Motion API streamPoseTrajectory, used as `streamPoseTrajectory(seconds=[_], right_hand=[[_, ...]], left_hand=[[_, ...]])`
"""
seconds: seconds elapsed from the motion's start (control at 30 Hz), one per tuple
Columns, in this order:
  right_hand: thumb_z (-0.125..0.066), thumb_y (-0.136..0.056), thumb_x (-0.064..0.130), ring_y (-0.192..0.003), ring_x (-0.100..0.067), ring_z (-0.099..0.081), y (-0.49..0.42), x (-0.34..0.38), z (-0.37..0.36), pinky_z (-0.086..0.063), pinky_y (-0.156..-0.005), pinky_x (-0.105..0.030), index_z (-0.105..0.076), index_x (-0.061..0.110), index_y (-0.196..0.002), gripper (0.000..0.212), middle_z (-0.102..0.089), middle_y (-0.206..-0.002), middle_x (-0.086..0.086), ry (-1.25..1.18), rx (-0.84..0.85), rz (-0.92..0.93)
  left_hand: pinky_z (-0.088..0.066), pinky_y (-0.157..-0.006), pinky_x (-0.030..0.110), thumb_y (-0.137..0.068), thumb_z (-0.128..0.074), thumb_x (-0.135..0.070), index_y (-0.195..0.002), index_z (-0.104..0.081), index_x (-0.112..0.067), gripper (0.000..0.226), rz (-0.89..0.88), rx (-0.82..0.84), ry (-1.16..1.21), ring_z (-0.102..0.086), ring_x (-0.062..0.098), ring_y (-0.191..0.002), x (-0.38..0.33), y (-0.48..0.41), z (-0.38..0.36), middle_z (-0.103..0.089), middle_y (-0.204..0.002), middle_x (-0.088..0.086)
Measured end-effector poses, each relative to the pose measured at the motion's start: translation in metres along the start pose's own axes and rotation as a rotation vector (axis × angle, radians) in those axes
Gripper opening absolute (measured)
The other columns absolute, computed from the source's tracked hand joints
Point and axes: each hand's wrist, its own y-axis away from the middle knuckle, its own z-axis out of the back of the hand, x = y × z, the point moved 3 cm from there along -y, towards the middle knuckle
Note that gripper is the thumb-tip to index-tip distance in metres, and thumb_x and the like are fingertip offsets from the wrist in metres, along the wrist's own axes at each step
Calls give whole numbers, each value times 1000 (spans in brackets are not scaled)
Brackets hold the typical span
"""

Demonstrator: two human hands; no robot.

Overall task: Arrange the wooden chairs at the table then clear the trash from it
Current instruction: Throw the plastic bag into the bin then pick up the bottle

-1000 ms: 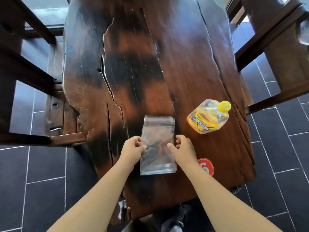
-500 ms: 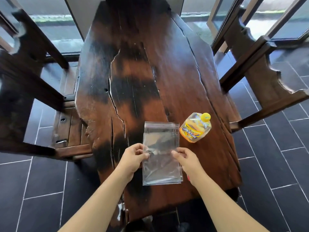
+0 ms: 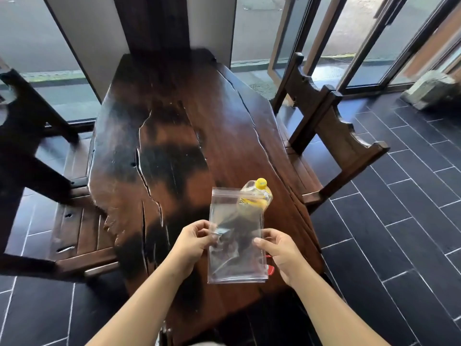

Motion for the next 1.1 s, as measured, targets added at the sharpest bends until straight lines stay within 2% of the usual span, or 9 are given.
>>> streamPoseTrajectory(seconds=[0.13, 0.3, 0.4, 0.47, 0.57, 0.63, 0.8, 0.97, 1.1], right_hand=[[-68, -91, 6, -80, -14, -71, 18, 10, 24, -54, -69, -20, -70, 2, -100, 10, -75, -88, -8, 5, -54, 67], [-69, -90, 8, -80, -18, -69, 39, 9, 60, -58, -77, -30, -70, 6, -91, 2, -73, -86, -14, 34, -179, 110], [-67, -91, 5, -67, -5, -64, 54, 7, 80, -52, -65, -17, -67, 7, -84, 7, -67, -70, 3, 8, -241, 110], [-68, -91, 5, -64, -6, -62, 63, 1, 96, -49, -63, -17, -66, 6, -83, 9, -65, -66, 6, -13, -289, 104], [-68, -90, 5, -64, -16, -54, 76, -12, 121, -47, -64, -26, -67, 4, -83, 7, -60, -67, -2, -55, -352, 87], [-67, -90, 3, -65, -20, -48, 84, -22, 138, -44, -60, -23, -65, 0, -85, 6, -56, -70, -8, -71, -383, 70], [-68, -89, 2, -52, -13, -38, 96, -44, 194, -36, -52, -20, -64, -5, -85, 9, -48, -61, -8, -87, -402, 48], [-68, -89, 0, -49, -9, -38, 99, -59, 273, -35, -49, -17, -64, 0, -78, 12, -50, -57, -1, -108, -353, 75], [-69, -88, -1, -54, -13, -39, 97, -82, 350, -35, -51, -20, -64, -5, -80, 10, -53, -62, -8, -103, -287, 76]], left_hand=[[-51, -66, 29, -84, -71, 7, -82, -68, -6, 14, -36, 66, -48, -59, 21, -68, -4, -4, -29, -56, -73, 15], [-48, -63, 27, -86, -72, 2, -85, -69, -5, 8, -62, 154, -102, -52, 23, -73, -7, -9, -68, -53, -74, 12], [-46, -61, 29, -85, -74, -1, -90, -68, 1, 8, -67, 193, -110, -53, 21, -70, -3, -12, -91, -52, -69, 8], [-45, -57, 27, -85, -74, -2, -90, -67, 3, 10, -61, 238, -128, -51, 18, -64, 0, -13, -110, -51, -64, 3], [-44, -48, 22, -88, -70, 2, -92, -63, 7, 9, -14, 300, -136, -48, 14, -50, 7, -14, -141, -49, -60, 3], [-44, -47, 24, -88, -71, -1, -93, -63, 9, 14, 1, 321, -161, -49, 16, -50, 15, -13, -160, -52, -64, 8], [-43, -44, 19, -86, -70, 5, -87, -65, 5, 5, 41, 317, -172, -51, 11, -48, 35, -8, -218, -59, -63, 9], [-51, -71, 44, -79, -79, -5, -82, -72, -4, 8, 42, 268, -141, -59, 28, -72, 54, 1, -293, -66, -76, 17], [-44, -52, 21, -85, -73, 1, -82, -71, -5, 7, 47, 194, -194, -53, 11, -54, 77, 10, -363, -64, -67, 7]])
